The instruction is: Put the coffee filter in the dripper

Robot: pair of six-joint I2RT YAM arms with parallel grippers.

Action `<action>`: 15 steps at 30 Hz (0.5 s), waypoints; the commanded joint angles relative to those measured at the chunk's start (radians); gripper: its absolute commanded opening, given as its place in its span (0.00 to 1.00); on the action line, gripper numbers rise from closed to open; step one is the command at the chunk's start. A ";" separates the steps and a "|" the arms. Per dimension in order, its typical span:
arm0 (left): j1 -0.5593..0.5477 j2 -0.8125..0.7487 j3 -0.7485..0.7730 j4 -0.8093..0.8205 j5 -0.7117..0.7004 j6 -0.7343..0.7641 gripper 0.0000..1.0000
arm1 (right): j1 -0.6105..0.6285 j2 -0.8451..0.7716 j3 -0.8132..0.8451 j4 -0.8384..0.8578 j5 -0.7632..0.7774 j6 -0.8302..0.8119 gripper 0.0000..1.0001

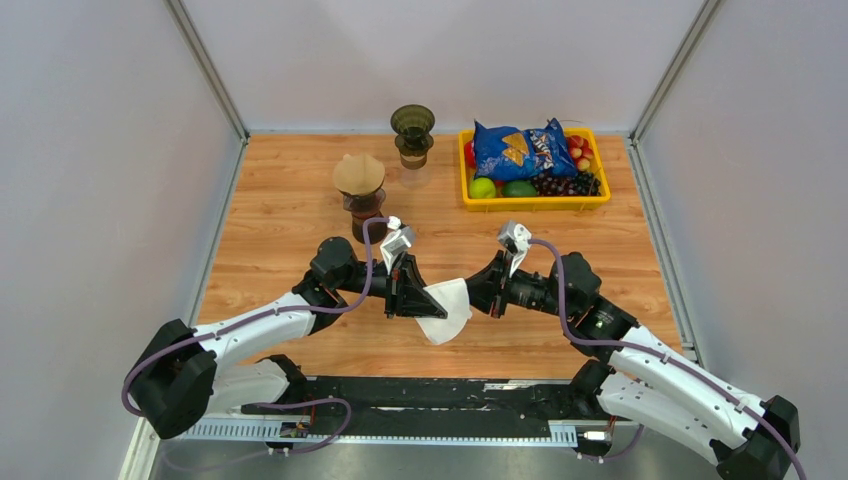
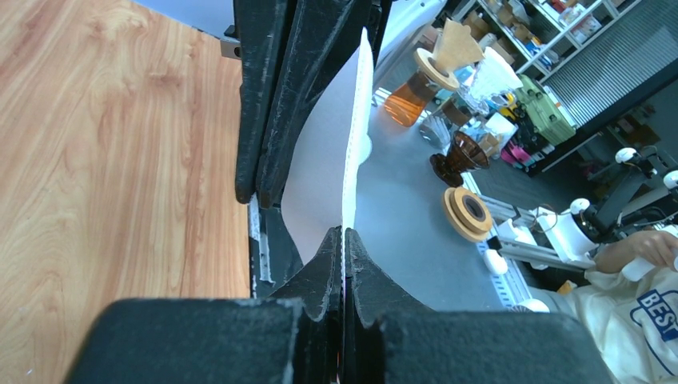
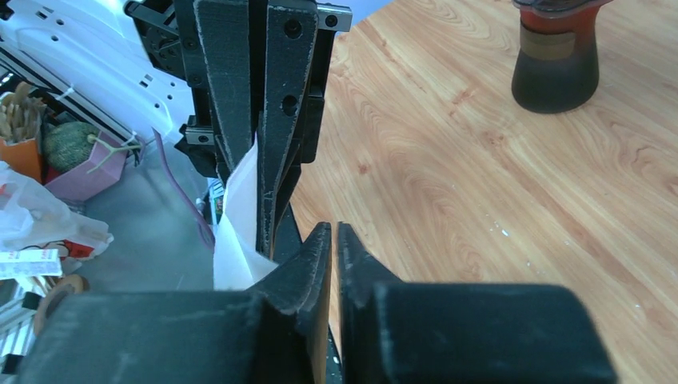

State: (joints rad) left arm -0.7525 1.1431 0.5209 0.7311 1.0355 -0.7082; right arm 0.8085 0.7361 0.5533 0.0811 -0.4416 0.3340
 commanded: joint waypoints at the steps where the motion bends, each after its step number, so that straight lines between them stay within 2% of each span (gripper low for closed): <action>1: -0.005 0.007 0.040 0.027 -0.004 0.021 0.00 | 0.001 -0.003 0.004 0.051 -0.044 -0.001 0.03; 2: -0.004 0.007 0.041 0.027 -0.005 0.021 0.00 | 0.001 -0.005 0.004 0.051 -0.040 -0.001 0.00; 6: -0.005 0.004 0.039 0.031 -0.005 0.014 0.00 | 0.002 -0.014 0.003 0.012 0.060 -0.001 0.00; 15: -0.005 -0.009 0.039 0.013 -0.034 0.008 0.00 | 0.003 -0.042 0.002 -0.037 0.106 -0.023 0.00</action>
State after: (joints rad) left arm -0.7525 1.1431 0.5209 0.7242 1.0119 -0.7094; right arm 0.8085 0.7235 0.5533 0.0452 -0.3649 0.3332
